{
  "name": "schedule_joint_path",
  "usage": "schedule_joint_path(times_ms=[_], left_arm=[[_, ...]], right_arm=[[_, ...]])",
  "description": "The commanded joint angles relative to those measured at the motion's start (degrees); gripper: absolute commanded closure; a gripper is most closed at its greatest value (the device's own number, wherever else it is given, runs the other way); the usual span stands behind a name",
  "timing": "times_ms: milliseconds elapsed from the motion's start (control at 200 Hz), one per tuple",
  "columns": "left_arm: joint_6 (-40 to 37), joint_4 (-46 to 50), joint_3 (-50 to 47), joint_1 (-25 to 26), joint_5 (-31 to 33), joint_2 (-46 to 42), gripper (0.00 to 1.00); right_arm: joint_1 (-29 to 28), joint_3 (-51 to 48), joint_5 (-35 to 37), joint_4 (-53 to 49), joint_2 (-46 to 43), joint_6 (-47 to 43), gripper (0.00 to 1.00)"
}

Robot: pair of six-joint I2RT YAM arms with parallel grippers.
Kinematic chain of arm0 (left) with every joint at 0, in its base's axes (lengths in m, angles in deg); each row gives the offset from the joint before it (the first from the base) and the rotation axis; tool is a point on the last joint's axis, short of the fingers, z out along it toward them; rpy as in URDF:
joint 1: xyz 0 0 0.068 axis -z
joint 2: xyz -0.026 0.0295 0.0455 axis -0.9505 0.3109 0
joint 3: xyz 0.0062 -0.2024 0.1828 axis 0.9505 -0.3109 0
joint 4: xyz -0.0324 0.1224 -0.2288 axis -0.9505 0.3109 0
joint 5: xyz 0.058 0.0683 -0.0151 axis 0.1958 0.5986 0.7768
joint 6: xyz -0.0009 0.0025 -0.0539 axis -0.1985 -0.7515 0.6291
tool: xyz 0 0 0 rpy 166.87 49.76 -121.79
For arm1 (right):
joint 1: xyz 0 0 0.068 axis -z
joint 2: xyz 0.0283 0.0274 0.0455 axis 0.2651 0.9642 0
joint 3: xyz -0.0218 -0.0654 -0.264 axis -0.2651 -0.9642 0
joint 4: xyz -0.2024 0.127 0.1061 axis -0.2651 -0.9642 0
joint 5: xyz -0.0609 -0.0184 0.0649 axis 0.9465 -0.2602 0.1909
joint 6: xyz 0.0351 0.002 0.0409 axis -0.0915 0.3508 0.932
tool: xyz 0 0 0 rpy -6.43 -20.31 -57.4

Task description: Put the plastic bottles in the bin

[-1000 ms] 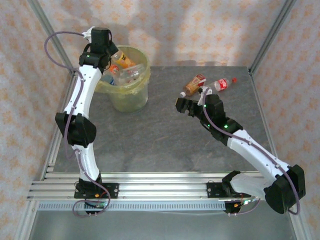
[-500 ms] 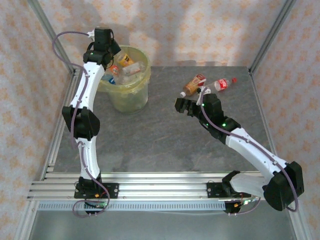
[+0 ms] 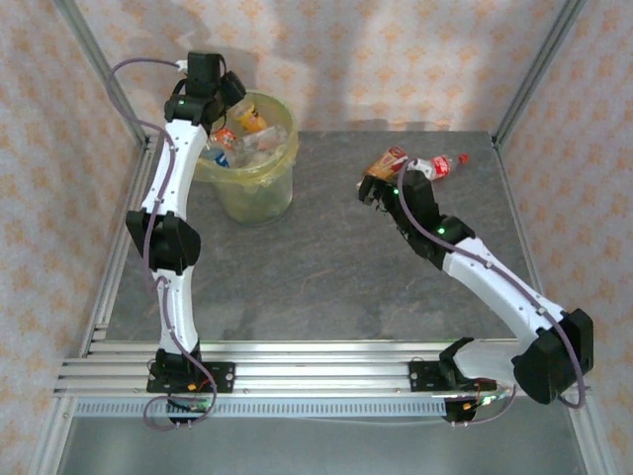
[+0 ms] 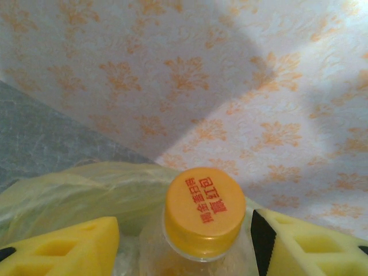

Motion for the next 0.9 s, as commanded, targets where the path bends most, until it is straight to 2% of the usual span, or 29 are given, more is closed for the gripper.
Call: schedule_joint_path(times_ms=[0, 210, 365, 525, 896], left_arm=[[-1.0, 4.8, 6.9, 0.2, -0.9, -0.3, 0.26], [-0.5, 5.6, 7.1, 0.2, 1.0, -4.8, 0.00], [-0.9, 5.6, 2.7, 0.2, 2.3, -10.2, 0.00], [-0.9, 2.8, -6.9, 0.2, 0.8, -19.3, 0.00], [1.7, -12.1, -43.4, 0.2, -1.8, -44.8, 0.00]], right_arm=[[1.8, 3.5, 5.1, -5.4, 2.3, 3.9, 0.01], [5.6, 8.9, 1.4, -7.8, 9.2, 7.8, 0.01], [7.3, 15.8, -2.5, -9.9, 17.9, 8.2, 0.01], [7.6, 24.9, -4.6, -13.6, 28.9, 7.5, 0.01], [9.8, 38.0, -6.9, -18.0, 46.5, 8.9, 0.01]])
